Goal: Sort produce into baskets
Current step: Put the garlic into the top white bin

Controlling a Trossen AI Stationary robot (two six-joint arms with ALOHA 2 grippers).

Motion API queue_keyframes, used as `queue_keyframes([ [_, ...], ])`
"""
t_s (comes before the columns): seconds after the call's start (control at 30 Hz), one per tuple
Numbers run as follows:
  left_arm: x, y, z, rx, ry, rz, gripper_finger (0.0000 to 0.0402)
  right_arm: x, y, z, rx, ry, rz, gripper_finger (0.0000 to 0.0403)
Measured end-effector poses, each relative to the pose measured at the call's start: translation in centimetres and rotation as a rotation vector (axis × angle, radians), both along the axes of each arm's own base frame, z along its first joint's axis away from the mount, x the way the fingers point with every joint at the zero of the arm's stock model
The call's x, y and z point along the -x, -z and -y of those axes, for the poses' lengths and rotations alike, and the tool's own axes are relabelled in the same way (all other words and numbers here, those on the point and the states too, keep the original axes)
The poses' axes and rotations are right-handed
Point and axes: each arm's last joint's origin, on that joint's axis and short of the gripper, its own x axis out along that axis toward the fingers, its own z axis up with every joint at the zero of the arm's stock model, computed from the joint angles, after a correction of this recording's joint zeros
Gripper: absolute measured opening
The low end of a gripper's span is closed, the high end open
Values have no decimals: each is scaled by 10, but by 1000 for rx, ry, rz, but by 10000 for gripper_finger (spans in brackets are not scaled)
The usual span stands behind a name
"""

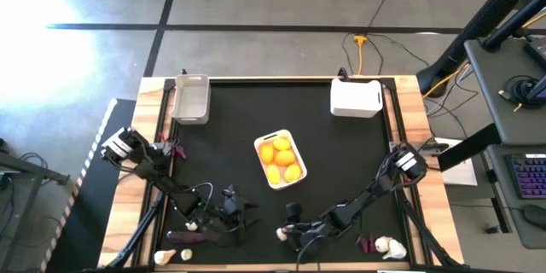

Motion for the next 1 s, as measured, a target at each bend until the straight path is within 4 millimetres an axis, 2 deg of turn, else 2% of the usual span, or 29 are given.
queue_keyframes([
  [0.17, 0, 0, 0, 5, -1, 2, 210, -4, 2, 0, 39, 4, -35, 207],
  [0.37, -2, -2, 1, 1, 2, 7, 210, 3, -15, 7, 119, -32, -76, 135],
  [0.43, -3, -4, 2, 5, 2, 12, 210, 10, -31, 12, 157, -46, -107, 120],
  [0.6, -6, -9, 5, 18, 3, 27, 210, 30, -97, 29, 194, -5, -23, 120],
  [0.77, -10, -13, 6, -12, 18, 34, 210, 60, -144, 62, 266, 143, 90, 126],
  [0.9, -11, -14, 6, -67, 41, 31, 210, 87, -166, 109, 326, 396, 142, 128],
  [1.0, -12, -13, 4, -104, 51, 26, 210, 102, -176, 152, 280, 574, 129, 123],
])
